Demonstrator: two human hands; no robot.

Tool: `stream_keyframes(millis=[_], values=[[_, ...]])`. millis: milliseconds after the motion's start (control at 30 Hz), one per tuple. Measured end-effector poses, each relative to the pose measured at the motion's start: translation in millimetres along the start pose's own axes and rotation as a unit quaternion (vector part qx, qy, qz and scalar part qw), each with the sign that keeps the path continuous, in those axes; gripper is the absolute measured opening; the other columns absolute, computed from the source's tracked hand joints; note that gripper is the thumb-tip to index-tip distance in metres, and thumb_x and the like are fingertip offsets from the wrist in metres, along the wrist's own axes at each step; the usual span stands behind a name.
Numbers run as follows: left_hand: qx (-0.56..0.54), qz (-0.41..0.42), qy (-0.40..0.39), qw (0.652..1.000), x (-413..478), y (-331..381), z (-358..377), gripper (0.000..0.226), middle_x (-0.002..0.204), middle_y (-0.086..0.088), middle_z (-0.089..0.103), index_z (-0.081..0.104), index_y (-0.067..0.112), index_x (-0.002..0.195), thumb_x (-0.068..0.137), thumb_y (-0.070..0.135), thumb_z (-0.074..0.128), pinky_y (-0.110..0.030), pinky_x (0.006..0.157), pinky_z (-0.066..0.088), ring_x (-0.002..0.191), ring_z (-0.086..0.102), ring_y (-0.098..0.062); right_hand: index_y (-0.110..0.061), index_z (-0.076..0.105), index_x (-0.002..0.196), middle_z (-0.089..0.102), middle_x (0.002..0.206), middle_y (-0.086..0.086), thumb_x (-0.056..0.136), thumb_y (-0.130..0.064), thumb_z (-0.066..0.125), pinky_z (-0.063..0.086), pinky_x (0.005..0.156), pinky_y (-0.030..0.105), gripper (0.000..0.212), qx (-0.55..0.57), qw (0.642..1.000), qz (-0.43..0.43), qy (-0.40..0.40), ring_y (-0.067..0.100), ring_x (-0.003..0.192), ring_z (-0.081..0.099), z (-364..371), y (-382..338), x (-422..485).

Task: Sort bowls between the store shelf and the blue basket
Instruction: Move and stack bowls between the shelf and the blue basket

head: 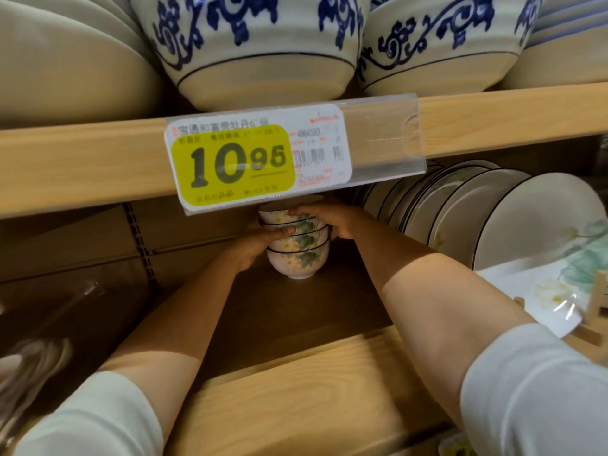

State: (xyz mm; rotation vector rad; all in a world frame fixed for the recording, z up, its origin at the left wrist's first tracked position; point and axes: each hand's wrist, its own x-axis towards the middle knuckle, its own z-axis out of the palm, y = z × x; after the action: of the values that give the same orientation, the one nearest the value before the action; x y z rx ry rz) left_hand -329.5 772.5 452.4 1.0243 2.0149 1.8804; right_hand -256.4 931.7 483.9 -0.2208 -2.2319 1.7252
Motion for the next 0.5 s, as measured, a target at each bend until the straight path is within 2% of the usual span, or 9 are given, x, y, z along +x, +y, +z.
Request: stream_keyframes(millis=[67,133,167,233,267,300,367,500], values=[[-0.002,0.003,0.000,1.000,-1,-1,1,0.043,0.108,0.006,0.066,0.054,0.028,0.110,0.079,0.006,0.075,-0.016,0.064,0.054,0.083,0.068,0.003,-0.029,0.061,0.086,0.065,0.074,-0.017,0.071,-0.026,0.083,0.040,0.031,0.010,0.027,0.014,1.000,-0.013,0.009,-0.008,0.051,0.061,1,2,0],[-0.005,0.006,0.003,1.000,-1,-3,1,0.041,0.104,0.010,0.067,0.055,0.030,0.105,0.079,0.005,0.075,-0.015,0.063,0.054,0.079,0.068,0.007,-0.029,0.061,0.092,0.066,0.081,-0.016,0.070,-0.026,0.084,0.042,0.035,0.010,0.032,0.024,0.999,-0.024,0.018,-0.009,0.055,0.062,2,5,0],[-0.010,0.007,0.004,1.000,-1,-4,2,0.041,0.104,0.010,0.067,0.056,0.029,0.105,0.079,0.005,0.075,-0.017,0.067,0.056,0.081,0.068,0.006,-0.028,0.061,0.102,0.067,0.089,-0.013,0.070,-0.028,0.085,0.047,0.043,0.011,0.040,0.031,0.999,-0.035,0.024,-0.007,0.066,0.064,3,7,1],[-0.034,0.003,0.009,0.999,-2,-7,4,0.042,0.108,0.006,0.069,0.057,0.027,0.109,0.078,0.007,0.076,-0.027,0.082,0.056,0.090,0.069,-0.001,-0.023,0.048,0.132,0.063,0.119,-0.004,0.071,-0.042,0.083,0.054,0.075,0.025,0.073,0.058,0.996,-0.050,0.051,0.010,0.104,0.064,8,12,4],[-0.045,-0.002,0.008,0.999,-4,-9,6,0.044,0.111,0.003,0.069,0.057,0.027,0.111,0.077,0.008,0.077,-0.032,0.088,0.054,0.096,0.068,-0.006,-0.021,0.036,0.144,0.055,0.135,0.002,0.073,-0.051,0.078,0.051,0.093,0.036,0.088,0.080,0.993,-0.046,0.068,0.019,0.120,0.056,12,15,5],[-0.049,-0.008,0.006,0.999,-5,-12,9,0.045,0.113,0.002,0.069,0.056,0.027,0.110,0.076,0.008,0.078,-0.035,0.092,0.053,0.100,0.067,-0.009,-0.021,0.027,0.150,0.046,0.146,0.005,0.075,-0.058,0.071,0.043,0.105,0.043,0.095,0.105,0.990,-0.041,0.083,0.024,0.129,0.049,16,18,4],[-0.041,-0.015,0.011,0.999,-8,-17,13,0.048,0.112,0.001,0.068,0.055,0.028,0.106,0.071,0.006,0.081,-0.038,0.095,0.051,0.106,0.065,-0.015,-0.022,0.022,0.153,0.037,0.153,0.008,0.080,-0.066,0.060,0.035,0.112,0.047,0.093,0.141,0.983,-0.032,0.112,0.027,0.135,0.043,25,23,4],[-0.028,-0.025,0.022,0.999,-8,-20,14,0.065,0.125,-0.008,0.063,0.049,0.020,0.120,0.067,0.003,0.082,-0.043,0.100,0.048,0.115,0.060,-0.023,-0.024,0.031,0.150,0.047,0.146,0.008,0.084,-0.065,0.056,0.038,0.110,0.047,0.082,0.171,0.974,-0.015,0.148,0.027,0.128,0.050,34,30,7]])
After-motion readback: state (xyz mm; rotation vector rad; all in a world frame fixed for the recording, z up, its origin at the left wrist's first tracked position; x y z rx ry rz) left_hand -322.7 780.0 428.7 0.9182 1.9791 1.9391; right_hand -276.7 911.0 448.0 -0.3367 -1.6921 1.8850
